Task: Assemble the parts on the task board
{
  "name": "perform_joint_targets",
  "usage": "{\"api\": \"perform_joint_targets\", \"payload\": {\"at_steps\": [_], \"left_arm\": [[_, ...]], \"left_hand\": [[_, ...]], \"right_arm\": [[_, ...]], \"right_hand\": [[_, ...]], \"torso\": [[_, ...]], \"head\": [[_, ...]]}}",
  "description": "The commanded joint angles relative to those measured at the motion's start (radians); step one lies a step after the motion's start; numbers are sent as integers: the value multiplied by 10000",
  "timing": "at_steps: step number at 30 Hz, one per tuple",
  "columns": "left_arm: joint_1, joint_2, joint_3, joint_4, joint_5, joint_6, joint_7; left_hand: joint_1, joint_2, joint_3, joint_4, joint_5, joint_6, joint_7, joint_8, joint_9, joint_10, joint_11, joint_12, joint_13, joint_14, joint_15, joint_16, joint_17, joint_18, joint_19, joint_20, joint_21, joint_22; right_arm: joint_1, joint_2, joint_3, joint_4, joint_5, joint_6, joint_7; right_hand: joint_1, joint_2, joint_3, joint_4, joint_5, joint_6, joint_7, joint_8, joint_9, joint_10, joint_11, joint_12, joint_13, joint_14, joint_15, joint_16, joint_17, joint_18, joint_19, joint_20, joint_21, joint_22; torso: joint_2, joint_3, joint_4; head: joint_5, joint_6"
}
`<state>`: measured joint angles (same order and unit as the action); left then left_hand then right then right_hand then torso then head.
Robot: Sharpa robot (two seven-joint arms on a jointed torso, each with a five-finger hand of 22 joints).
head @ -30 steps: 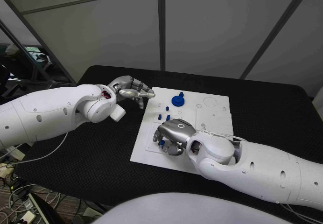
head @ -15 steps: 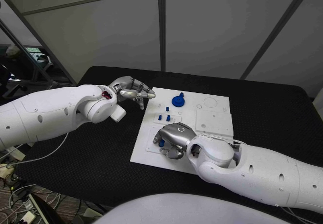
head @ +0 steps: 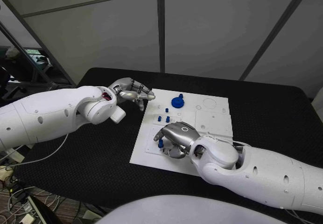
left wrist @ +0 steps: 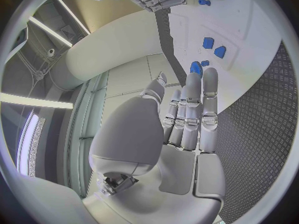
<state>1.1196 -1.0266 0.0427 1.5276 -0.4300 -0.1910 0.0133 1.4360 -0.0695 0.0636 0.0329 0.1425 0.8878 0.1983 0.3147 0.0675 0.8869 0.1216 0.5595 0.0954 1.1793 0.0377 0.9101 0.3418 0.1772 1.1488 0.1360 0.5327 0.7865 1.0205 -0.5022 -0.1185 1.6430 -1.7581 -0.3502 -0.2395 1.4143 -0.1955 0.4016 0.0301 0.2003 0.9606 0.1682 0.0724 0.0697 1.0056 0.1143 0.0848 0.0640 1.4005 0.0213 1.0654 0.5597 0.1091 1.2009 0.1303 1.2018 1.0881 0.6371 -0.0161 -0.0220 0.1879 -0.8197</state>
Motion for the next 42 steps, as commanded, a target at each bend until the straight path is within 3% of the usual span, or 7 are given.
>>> {"api": "perform_joint_targets", "payload": {"at_steps": [1, 16, 23, 28, 31, 35, 42], "left_arm": [[15, 27, 9, -38, 30, 146, 11], [0, 258, 4, -263, 49, 177, 278], [-25, 355, -4, -266, 584, -44, 1367], [-79, 387, -18, -238, 1746, -552, 2263], [-132, 368, -27, -170, 2406, -892, 2709], [-190, 363, -32, -87, 2937, -1215, 3122], [-249, 332, -35, 52, 3171, -1405, 3365]], "left_hand": [[53, 59, -14, -22, 3, -77, -31, 42, -12, 56, 8, -61, -15, 39, -3, 31, -13, 53, 42, -10, -63, -16], [24, 38, -34, -10, -4, -93, -25, 43, -13, 54, 15, -71, -27, 38, 4, 30, -20, 50, 36, -5, -66, -18], [-15, 5, -65, 3, 4, -52, -43, 85, -1, 129, 2, -47, -32, 9, 12, 17, -37, 51, 10, 0, -81, -24], [95, 93, 40, -38, 28, 98, -108, 185, 13, 341, -58, -31, -58, -48, -32, -8, -72, 62, -43, -24, -96, -22], [144, 153, 140, -50, 34, 269, -181, 256, 18, 586, -132, -11, -74, -67, -82, -8, -90, 67, -70, -57, -91, -8], [134, 177, 226, -31, 41, 412, -244, 285, 9, 805, -200, -23, -99, -75, -126, -3, -107, 68, -88, -94, -80, 9], [97, 168, 265, -4, 41, 471, -271, 280, -2, 923, -230, -39, -114, -75, -146, 1, -117, 65, -97, -112, -74, 19]], "right_arm": [[9, -76, 5, 77, 441, -1277, 607], [143, -1363, 57, 827, 2845, -2035, 2202], [285, -2735, 575, 1464, 5051, -1463, 2787], [319, -3950, 773, 1898, 6437, -1400, 2359], [327, -4565, 815, 2089, 6766, -1362, 1793], [329, -5239, 835, 2304, 6814, -1085, 956], [317, -5827, 837, 2597, 5850, -882, -664]], "right_hand": [[-29, 9, -103, -14, 68, 51, -7, 50, 2, -51, 0, 59, 16, -48, 18, -60, -58, 141, -60, -5, -78, -53], [-269, 137, -596, 290, 385, 254, -7, 103, 17, 483, -80, 614, 29, 34, -42, -274, -246, 169, -66, -50, -280, -268], [-293, 441, -497, 512, 254, 752, -13, 235, 64, 1305, -197, 932, 54, 64, -128, -371, -278, 143, 99, -110, -210, -174], [-267, 333, -675, 506, 634, 1474, -476, 565, 197, 3399, -782, 2084, 668, 528, -558, 583, 1301, -84, 903, -428, 613, 823], [-487, 178, -1139, 599, 1444, 1874, -764, 817, 399, 4139, -1137, 4435, 2947, 1007, -939, 2149, 3902, -369, 1726, -802, 1531, 1933], [-446, 470, -1763, 816, 1420, 1377, -654, 912, 743, 3777, -1134, 10260, 9411, 1022, -732, 3416, 6194, -558, 2141, -742, 2156, 2737], [-1006, 317, -2424, 1320, 1694, 1301, -710, 1116, 993, 4006, -1012, 11391, 10865, 1155, -746, 3754, 6914, -623, 2372, -711, 2427, 3096]], "torso": [[-9, 1, -8], [-74, -2, -100], [-92, 2, -206], [-114, 12, -295], [-100, 0, -394], [-82, 1, -475], [-59, -3, -478]], "head": [[-33, 43], [-266, 359], [-462, 496], [-549, 577], [-694, 630], [-1069, 688], [-1533, 698]]}}
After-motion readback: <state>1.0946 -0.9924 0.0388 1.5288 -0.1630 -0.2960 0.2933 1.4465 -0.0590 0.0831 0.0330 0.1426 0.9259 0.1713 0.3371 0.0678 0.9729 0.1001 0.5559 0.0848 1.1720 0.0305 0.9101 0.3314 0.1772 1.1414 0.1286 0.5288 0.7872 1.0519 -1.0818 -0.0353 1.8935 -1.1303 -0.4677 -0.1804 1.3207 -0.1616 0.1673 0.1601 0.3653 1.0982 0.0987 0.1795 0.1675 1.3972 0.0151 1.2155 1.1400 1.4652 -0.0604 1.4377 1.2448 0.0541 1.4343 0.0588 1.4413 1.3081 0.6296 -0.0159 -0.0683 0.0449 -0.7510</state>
